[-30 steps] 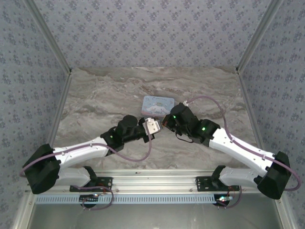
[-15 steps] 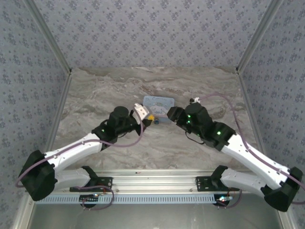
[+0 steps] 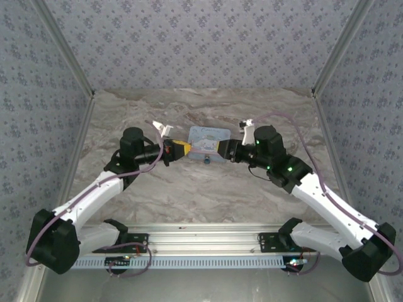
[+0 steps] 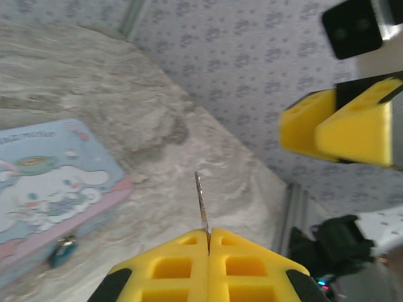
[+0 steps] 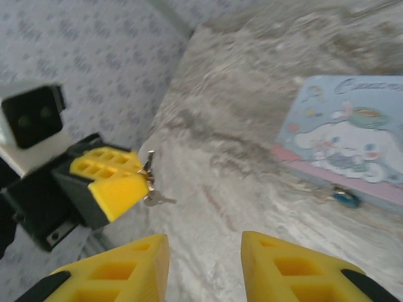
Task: Unlock a padlock with a key
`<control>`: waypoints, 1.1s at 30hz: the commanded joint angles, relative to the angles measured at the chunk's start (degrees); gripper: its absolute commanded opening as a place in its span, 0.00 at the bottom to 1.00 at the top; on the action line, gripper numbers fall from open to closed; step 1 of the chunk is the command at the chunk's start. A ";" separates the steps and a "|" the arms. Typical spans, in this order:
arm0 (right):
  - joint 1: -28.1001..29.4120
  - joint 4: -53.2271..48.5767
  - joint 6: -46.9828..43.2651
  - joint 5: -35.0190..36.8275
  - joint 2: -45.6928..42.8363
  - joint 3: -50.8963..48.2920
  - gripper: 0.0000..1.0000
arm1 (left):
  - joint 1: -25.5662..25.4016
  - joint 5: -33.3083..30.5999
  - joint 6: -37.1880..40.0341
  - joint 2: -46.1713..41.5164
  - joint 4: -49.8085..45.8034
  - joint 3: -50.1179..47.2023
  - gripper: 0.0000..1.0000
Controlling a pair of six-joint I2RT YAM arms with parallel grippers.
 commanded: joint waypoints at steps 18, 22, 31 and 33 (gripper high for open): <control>-1.09 16.71 -0.12 -23.48 5.05 1.90 0.38 | -1.49 17.58 -13.67 2.43 13.05 4.38 0.00; -1.10 18.17 0.80 -23.34 5.87 1.73 0.37 | -2.76 17.43 -11.51 2.45 10.50 4.75 0.00; -1.02 21.99 3.10 -23.87 7.35 0.37 0.13 | -3.18 17.12 -11.10 2.31 9.67 5.17 0.00; -1.00 22.56 3.44 -23.71 7.18 -0.15 0.03 | -3.15 16.70 -10.68 2.43 8.89 5.27 0.00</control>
